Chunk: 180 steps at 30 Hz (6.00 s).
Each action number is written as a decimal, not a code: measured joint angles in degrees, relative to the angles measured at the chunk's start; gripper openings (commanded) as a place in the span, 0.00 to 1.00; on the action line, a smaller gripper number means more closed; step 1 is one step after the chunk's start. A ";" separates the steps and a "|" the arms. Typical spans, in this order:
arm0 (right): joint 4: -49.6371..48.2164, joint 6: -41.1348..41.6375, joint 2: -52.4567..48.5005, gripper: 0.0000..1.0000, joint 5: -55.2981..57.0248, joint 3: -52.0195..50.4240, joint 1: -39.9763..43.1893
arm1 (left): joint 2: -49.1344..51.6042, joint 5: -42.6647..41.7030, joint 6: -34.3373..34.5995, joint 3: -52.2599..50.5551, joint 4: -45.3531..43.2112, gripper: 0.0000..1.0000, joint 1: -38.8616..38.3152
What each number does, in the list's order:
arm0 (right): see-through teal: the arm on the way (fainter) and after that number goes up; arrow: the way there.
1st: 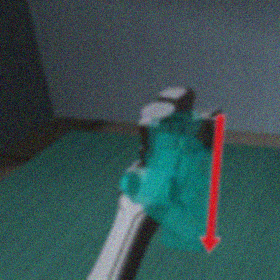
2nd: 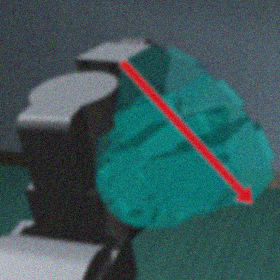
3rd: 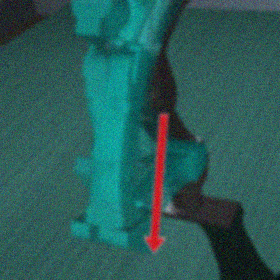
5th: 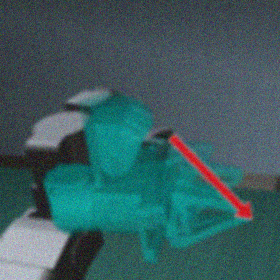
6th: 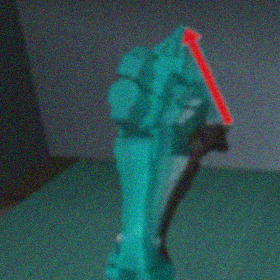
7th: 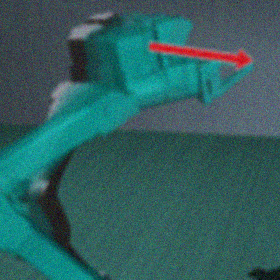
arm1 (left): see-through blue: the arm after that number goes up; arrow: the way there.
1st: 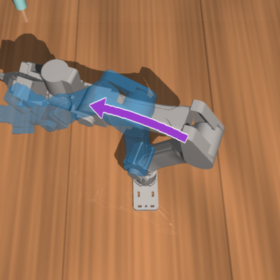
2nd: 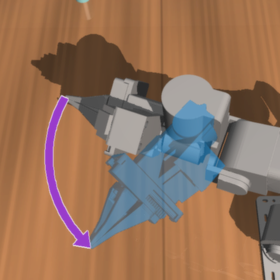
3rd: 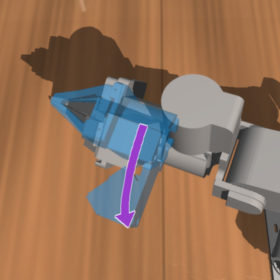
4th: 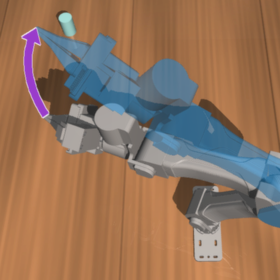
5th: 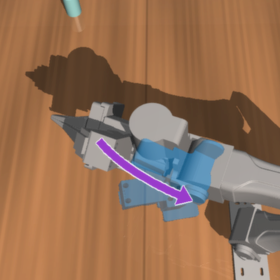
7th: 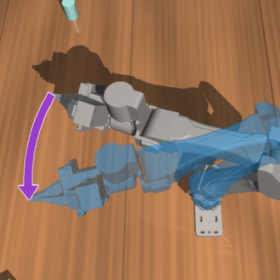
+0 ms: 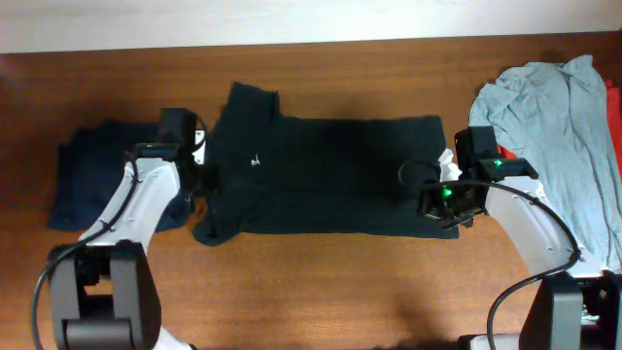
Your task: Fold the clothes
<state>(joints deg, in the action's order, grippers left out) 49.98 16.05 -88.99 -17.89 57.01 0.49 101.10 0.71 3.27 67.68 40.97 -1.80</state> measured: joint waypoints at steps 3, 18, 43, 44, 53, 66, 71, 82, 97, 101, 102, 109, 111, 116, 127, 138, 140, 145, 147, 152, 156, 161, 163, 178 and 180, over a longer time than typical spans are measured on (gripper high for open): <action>0.00 -0.04 0.00 0.04 0.00 0.00 -0.02 | 0.90 -3.54 0.57 0.00 -1.31 0.46 0.11; 0.00 -0.07 0.00 0.04 0.00 0.00 0.00 | 7.17 -8.90 0.92 0.00 -2.16 0.30 0.02; 0.02 -0.02 0.00 0.04 0.00 0.00 -0.02 | 7.21 -6.27 2.84 5.42 2.34 0.36 0.04; 0.02 -0.04 0.00 0.04 0.00 0.00 -0.02 | 7.69 -6.23 3.04 5.42 2.34 0.37 0.09; 0.17 -0.02 0.00 0.04 0.00 0.00 -0.02 | 11.89 -6.03 4.87 5.40 2.58 0.36 0.66; 0.17 -0.04 0.00 0.04 0.00 0.00 -0.02 | 11.91 -6.08 6.01 6.05 3.23 0.00 0.66; 0.17 -0.04 0.00 0.04 0.00 0.00 -0.02 | 11.96 -6.05 6.01 9.33 5.11 0.00 0.66; 0.17 -0.04 0.00 0.04 0.00 0.00 -0.02 | 11.96 -4.90 5.99 12.94 5.14 0.00 0.66; 0.17 -0.04 0.00 0.04 0.00 0.00 -0.02 | 11.96 -4.74 6.03 13.00 8.92 0.19 0.66; 0.17 -0.04 0.00 0.04 0.00 0.00 0.00 | 11.96 -4.57 5.99 13.00 9.09 0.18 0.66; 0.15 -0.04 0.00 0.04 0.00 0.00 -0.02 | 11.96 -4.55 5.99 13.00 9.11 0.18 0.66; 0.17 -0.04 0.00 0.04 0.00 0.00 -0.02 | 11.96 -4.33 5.95 13.03 9.84 0.40 0.66; 0.17 -0.04 0.00 0.04 0.00 0.00 -0.02 | 11.96 -3.67 5.97 13.00 9.84 0.42 0.66; 0.17 -0.07 0.00 0.04 0.00 0.00 -0.02 | 11.96 -2.69 5.99 12.26 8.61 0.45 0.66; 0.17 -0.02 0.00 0.04 0.00 0.00 0.00 | 11.96 -2.78 5.86 8.81 5.97 0.00 0.66; 0.15 -0.02 0.00 0.04 0.00 0.00 -0.02 | 11.85 -3.30 5.84 10.88 9.44 0.00 0.66; 0.15 -0.02 0.00 0.04 0.00 0.00 -0.02 | 11.41 -3.30 5.79 11.50 9.33 0.00 0.66; 0.00 -0.02 0.00 0.04 0.00 0.00 -0.02 | 10.64 -3.28 5.77 11.76 8.39 0.00 0.66; -0.15 -0.04 0.00 0.04 0.00 0.00 0.00 | 10.64 -3.30 5.77 11.76 8.31 0.01 0.66; -0.31 -0.04 0.00 0.04 0.02 0.00 -0.02 | 10.47 -3.32 5.33 11.85 11.93 0.15 0.66; -0.50 -0.07 0.00 0.04 0.02 0.00 -0.02 | 10.36 -3.26 5.38 11.85 12.11 0.13 0.66; -0.20 -0.04 0.00 0.04 0.02 0.00 0.00 | 10.32 -3.26 5.27 11.85 11.96 0.12 0.66; 0.07 -0.02 0.00 0.04 0.02 0.00 0.00 | 10.32 -3.02 5.18 11.85 11.96 0.37 0.66; 0.17 -0.04 0.00 0.04 0.02 0.00 -0.02 | 10.32 0.37 5.51 10.19 6.71 0.43 0.66; 0.20 -0.04 0.00 0.04 0.02 0.00 -0.02 | 10.32 0.28 5.42 9.46 5.86 0.40 0.66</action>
<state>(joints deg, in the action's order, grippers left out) 50.17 16.01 -88.99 -17.87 57.01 0.47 111.42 0.99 8.69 77.14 46.83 -1.15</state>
